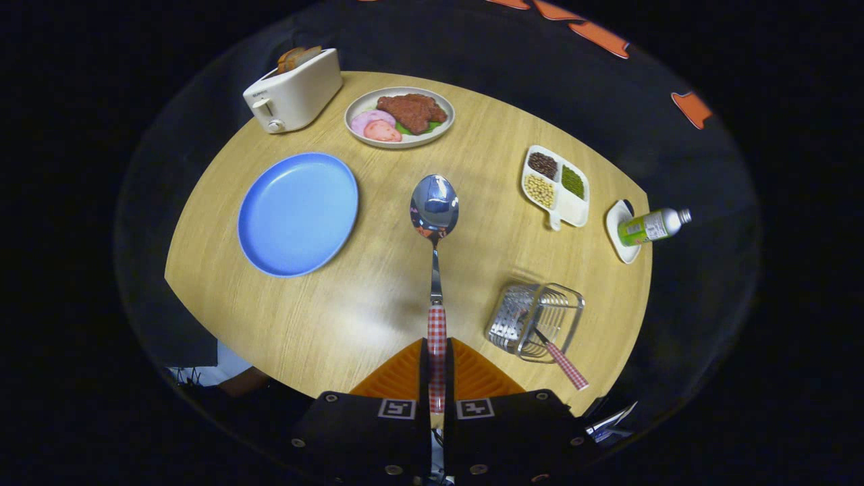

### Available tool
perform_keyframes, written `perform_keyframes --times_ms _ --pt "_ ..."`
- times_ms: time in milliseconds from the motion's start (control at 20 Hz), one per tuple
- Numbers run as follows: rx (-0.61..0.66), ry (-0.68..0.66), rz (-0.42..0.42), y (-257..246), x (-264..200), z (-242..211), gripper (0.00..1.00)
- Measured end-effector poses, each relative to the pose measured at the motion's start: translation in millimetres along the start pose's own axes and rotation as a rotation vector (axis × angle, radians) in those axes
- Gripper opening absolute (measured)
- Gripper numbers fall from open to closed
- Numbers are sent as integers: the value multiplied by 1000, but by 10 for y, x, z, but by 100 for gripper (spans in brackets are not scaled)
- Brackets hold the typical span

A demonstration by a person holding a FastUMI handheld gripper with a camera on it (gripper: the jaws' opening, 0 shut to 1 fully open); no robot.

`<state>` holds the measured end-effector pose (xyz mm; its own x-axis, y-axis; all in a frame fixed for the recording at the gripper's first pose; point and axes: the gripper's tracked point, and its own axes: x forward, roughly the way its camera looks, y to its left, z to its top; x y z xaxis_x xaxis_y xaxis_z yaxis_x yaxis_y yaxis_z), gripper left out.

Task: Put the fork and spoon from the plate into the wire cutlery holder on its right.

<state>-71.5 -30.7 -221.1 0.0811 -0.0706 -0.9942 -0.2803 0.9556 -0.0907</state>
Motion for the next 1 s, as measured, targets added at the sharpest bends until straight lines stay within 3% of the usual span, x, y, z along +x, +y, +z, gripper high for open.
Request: perform_keyframes --times_ms 350,650,1000 --pt "34 66 -71 -767 -132 -520 7" --pt "-4 216 -51 -1009 -80 -822 7" --pt "-101 393 -75 -1234 -58 -826 7"
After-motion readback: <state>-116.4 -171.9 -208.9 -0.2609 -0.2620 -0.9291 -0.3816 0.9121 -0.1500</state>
